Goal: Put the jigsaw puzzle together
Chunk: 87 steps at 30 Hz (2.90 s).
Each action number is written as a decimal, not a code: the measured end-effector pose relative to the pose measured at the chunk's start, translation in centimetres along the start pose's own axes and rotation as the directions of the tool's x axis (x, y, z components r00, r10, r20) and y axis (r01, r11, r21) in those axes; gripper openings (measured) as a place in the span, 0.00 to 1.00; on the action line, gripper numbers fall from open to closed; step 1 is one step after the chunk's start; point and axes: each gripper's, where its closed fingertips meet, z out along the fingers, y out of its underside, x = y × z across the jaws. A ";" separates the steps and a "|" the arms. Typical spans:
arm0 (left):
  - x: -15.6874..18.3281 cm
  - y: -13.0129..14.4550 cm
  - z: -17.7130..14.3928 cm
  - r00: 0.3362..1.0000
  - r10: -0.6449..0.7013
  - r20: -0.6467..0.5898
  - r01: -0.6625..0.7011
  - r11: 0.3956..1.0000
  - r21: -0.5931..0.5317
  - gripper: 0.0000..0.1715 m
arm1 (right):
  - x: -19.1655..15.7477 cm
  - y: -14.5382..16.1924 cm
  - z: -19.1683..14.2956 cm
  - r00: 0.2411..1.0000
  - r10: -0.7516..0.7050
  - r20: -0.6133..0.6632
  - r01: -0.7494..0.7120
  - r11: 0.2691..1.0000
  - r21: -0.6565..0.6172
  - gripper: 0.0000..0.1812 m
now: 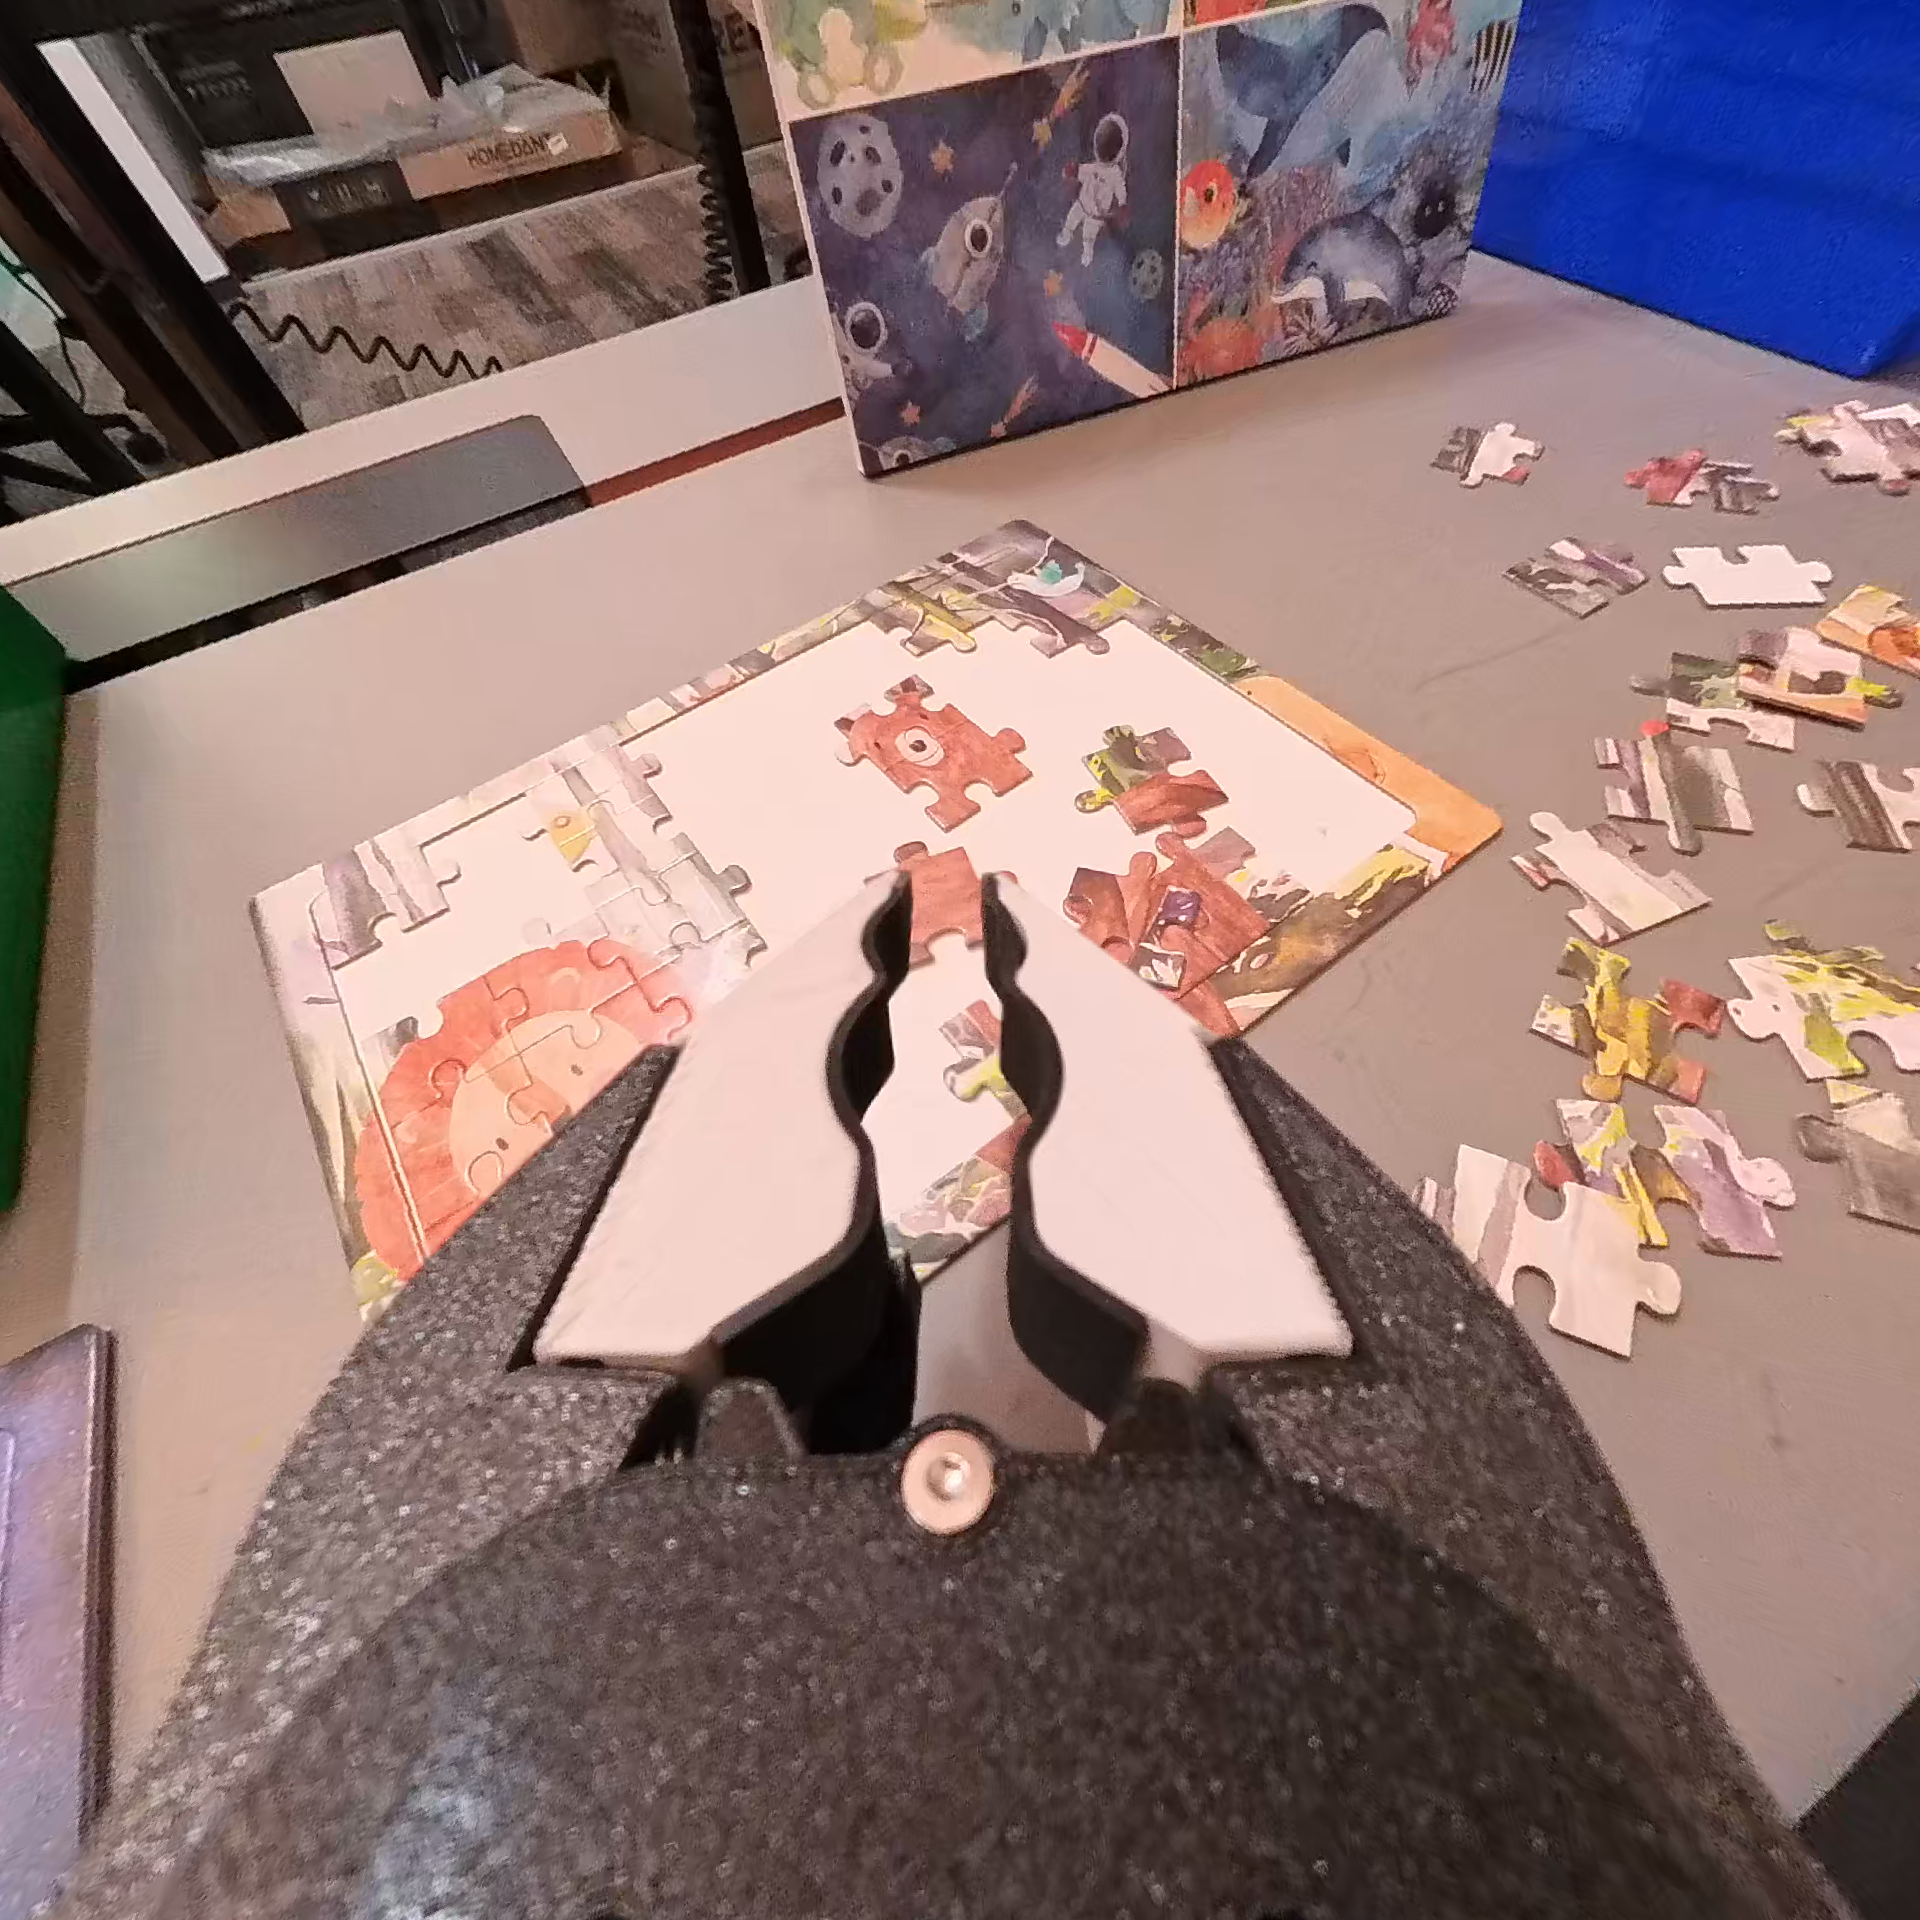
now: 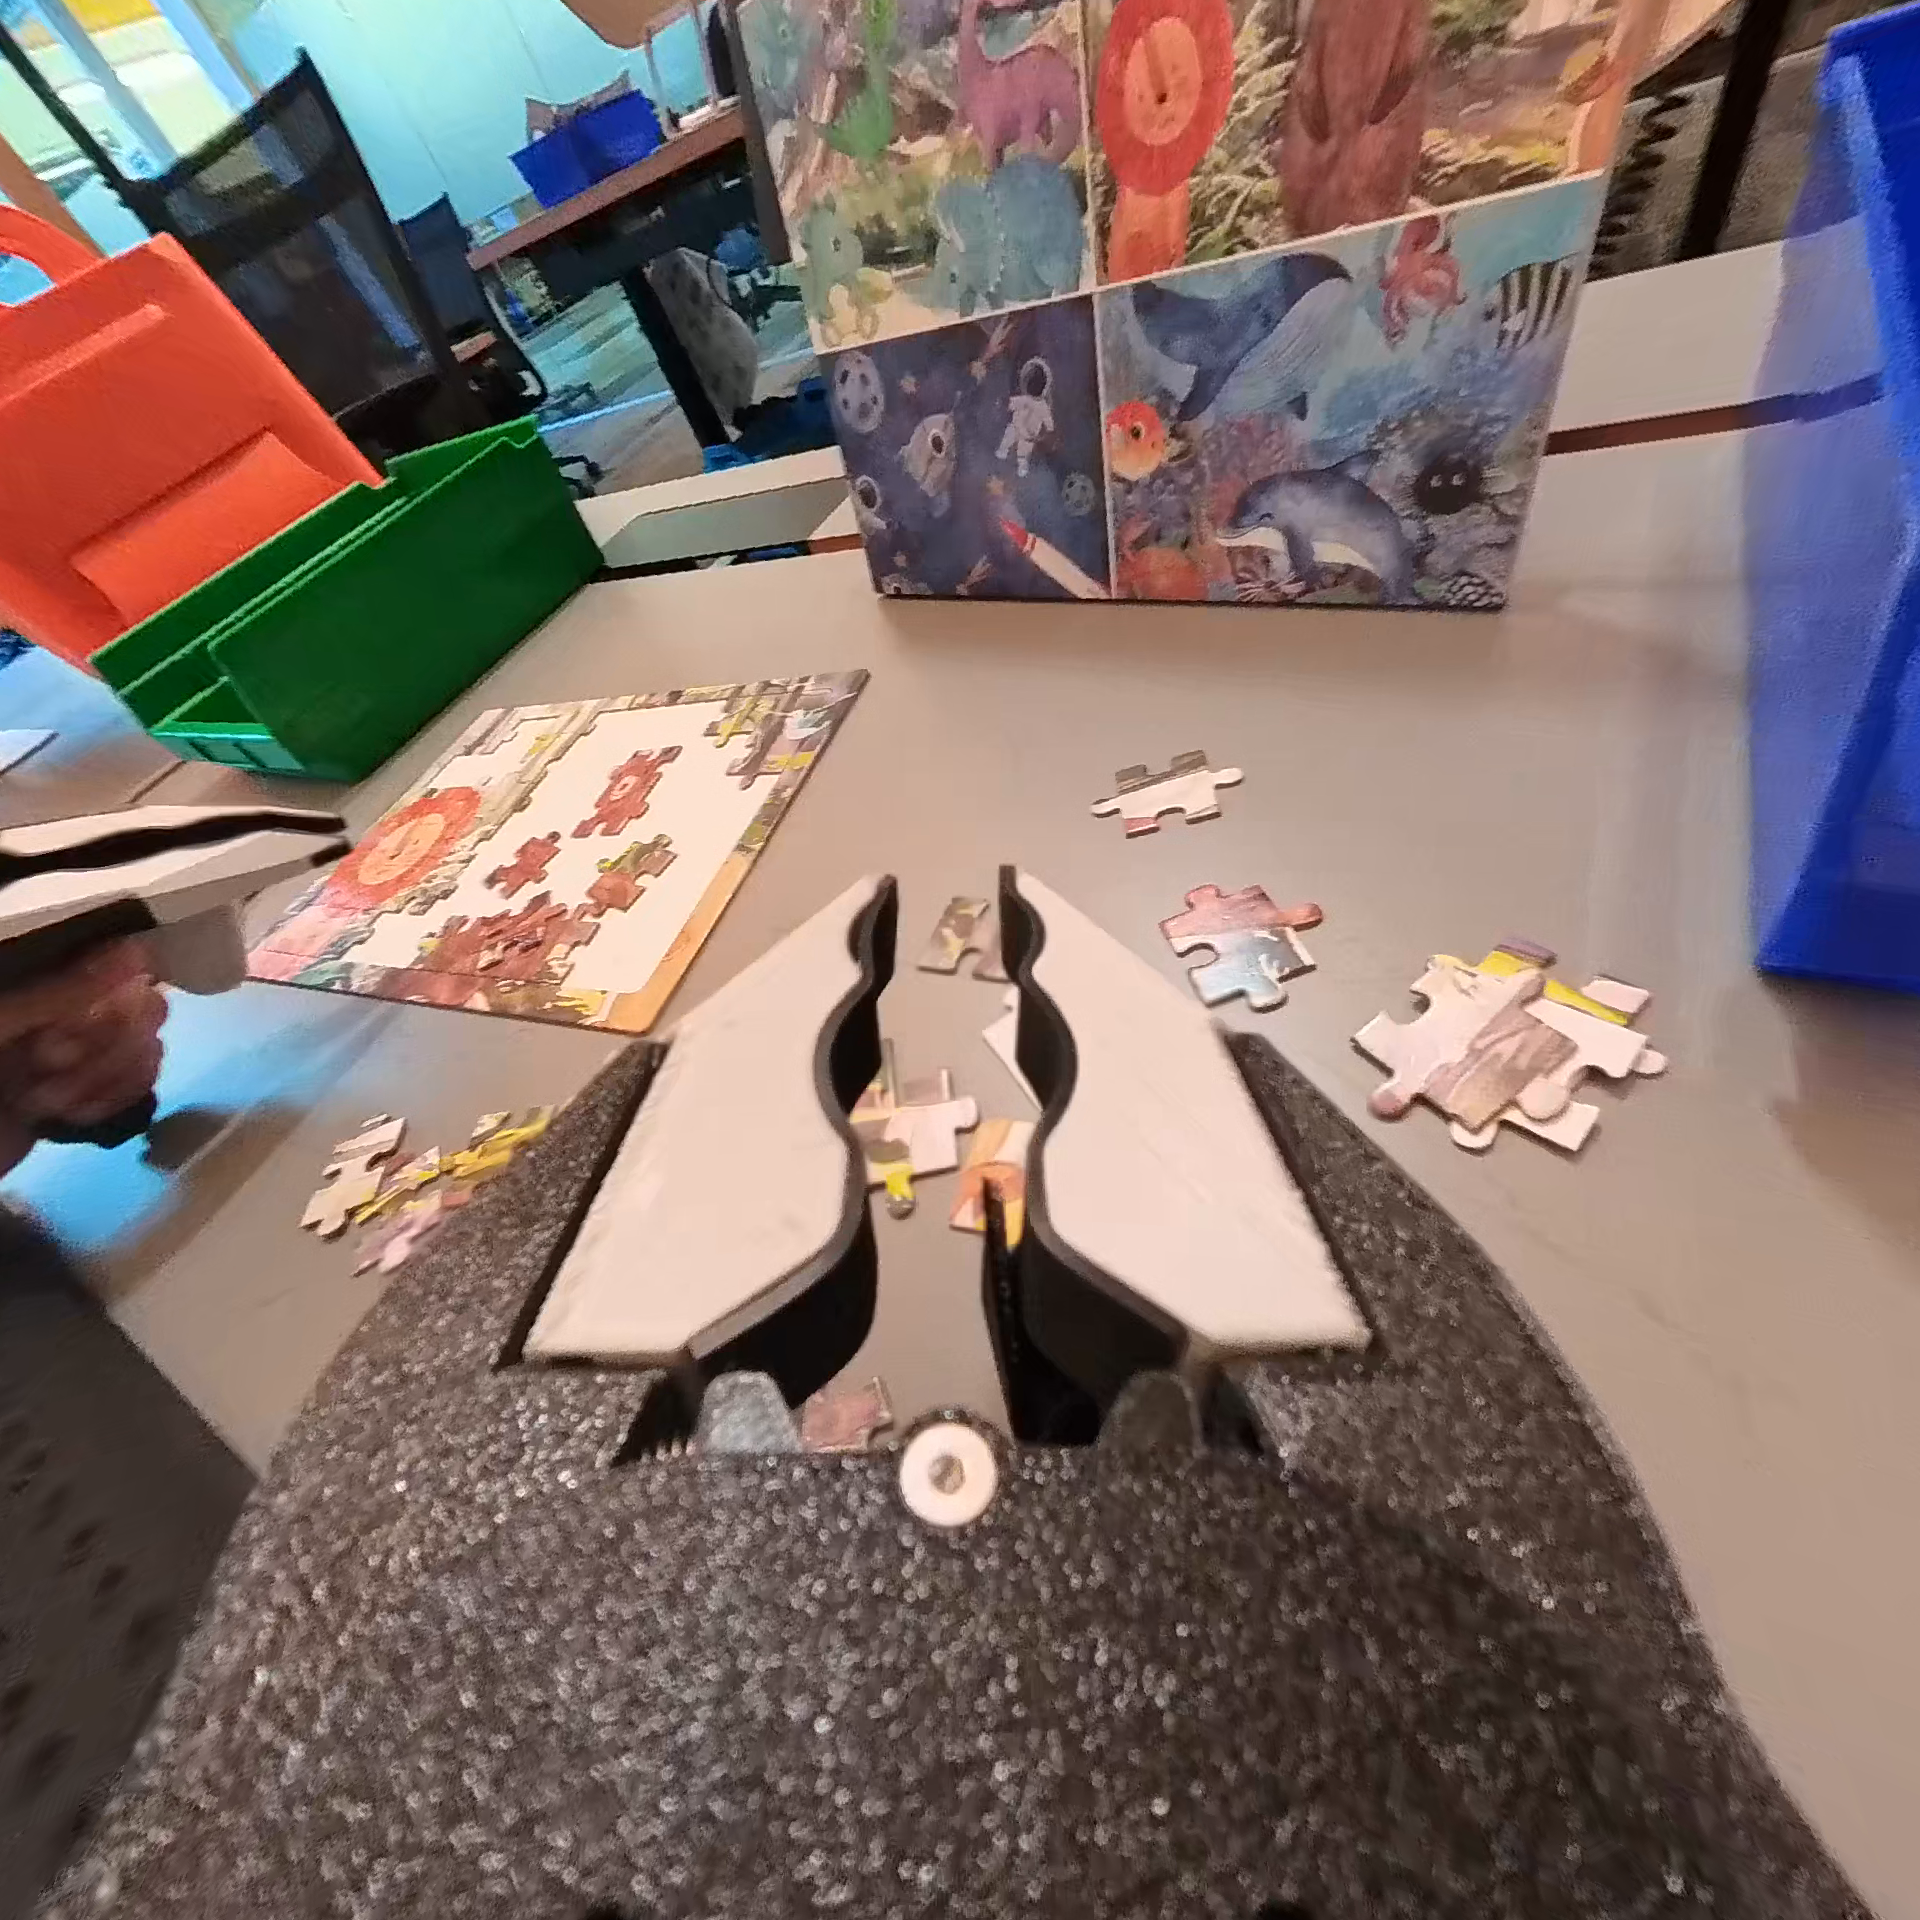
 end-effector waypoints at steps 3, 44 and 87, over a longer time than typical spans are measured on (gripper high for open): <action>0.0 0.1 0.0 1.000 0.011 0.004 -0.011 1.000 -0.007 0.07 | 0.9 -0.3 -0.4 0.998 -0.026 -0.057 0.027 1.000 0.010 0.11; 0.4 0.4 -0.1 0.997 -0.063 -0.046 0.062 0.998 -0.013 0.07 | 2.1 9.1 -0.3 0.944 -0.322 0.073 0.298 0.738 -0.605 0.13; 0.4 0.6 -0.1 0.996 -0.072 -0.050 0.071 0.997 -0.021 0.07 | 1.9 9.2 -0.9 0.793 -0.380 0.477 0.608 0.543 -0.579 0.13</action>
